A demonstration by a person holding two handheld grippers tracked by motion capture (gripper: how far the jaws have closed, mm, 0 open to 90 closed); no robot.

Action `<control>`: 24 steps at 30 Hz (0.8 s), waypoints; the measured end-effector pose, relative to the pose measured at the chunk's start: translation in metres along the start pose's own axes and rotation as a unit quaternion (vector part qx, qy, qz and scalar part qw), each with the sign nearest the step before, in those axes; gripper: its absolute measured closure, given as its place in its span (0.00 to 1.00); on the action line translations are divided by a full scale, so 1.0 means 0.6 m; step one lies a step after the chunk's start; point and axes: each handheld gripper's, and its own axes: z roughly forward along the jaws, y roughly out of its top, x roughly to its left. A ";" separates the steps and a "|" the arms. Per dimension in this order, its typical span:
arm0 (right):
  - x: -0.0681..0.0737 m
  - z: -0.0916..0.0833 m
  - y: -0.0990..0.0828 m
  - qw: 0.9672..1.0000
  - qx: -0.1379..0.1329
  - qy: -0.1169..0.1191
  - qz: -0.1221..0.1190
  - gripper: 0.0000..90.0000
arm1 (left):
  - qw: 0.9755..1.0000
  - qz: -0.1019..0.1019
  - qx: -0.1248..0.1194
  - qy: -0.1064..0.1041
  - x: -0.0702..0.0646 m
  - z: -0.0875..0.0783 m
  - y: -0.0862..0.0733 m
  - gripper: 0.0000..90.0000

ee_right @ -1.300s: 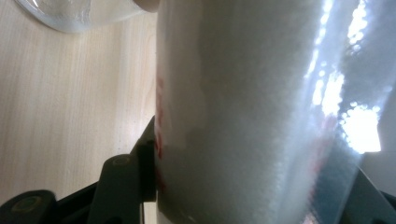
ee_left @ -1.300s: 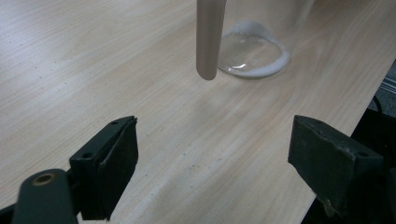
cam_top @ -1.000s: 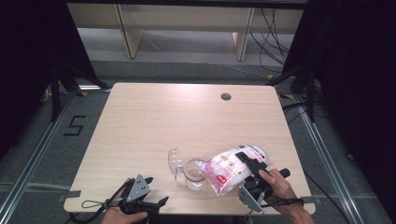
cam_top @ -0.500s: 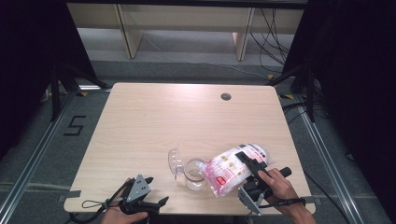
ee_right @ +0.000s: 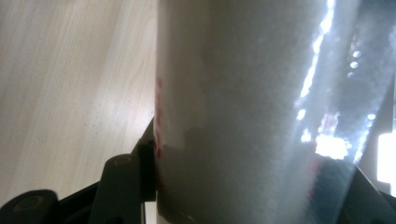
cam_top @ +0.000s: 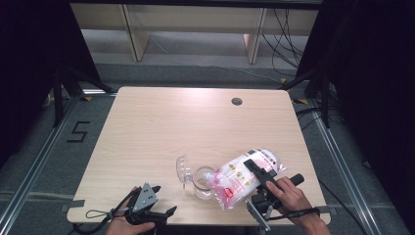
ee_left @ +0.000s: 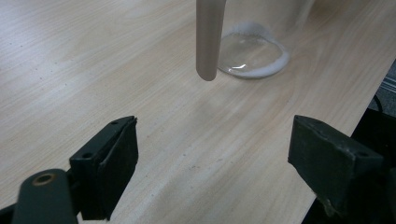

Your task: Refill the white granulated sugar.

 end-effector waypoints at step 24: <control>-0.006 0.006 0.007 0.999 0.009 -0.012 -0.050 0.54 | 1.000 0.003 0.000 0.001 0.000 0.000 0.000 0.18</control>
